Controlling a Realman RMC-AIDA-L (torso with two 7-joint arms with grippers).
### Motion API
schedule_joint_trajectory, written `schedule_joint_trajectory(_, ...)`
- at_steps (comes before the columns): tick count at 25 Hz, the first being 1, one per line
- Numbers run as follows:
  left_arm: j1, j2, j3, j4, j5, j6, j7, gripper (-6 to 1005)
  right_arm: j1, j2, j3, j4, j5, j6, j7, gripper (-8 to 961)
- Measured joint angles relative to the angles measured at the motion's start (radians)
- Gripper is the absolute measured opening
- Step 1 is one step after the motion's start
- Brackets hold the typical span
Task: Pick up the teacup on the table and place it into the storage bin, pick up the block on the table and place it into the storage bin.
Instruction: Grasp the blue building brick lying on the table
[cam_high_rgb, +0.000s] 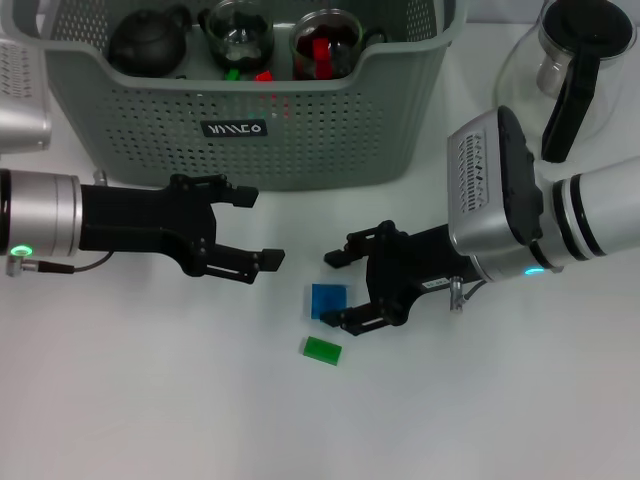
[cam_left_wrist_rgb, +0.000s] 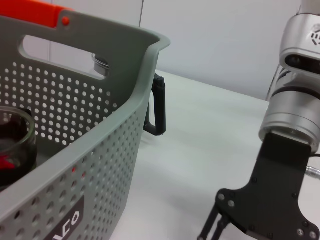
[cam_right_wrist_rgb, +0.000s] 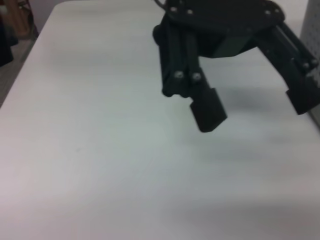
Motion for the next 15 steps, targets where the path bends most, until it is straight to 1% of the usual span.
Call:
schedule_joint_trajectory(4, 0.000, -0.001, 0.000, 0.000, 0.000, 0.000, 0.000, 949, 0.000, 0.004, -0.039, 0.000, 0.000, 0.007, 0.005, 716)
schedule_joint_trajectory(15, -0.004, -0.002, 0.000, 0.000, 0.000, 0.000, -0.001, 949, 0.002, 0.006, -0.046, 0.000, 0.000, 0.020, 0.007, 703)
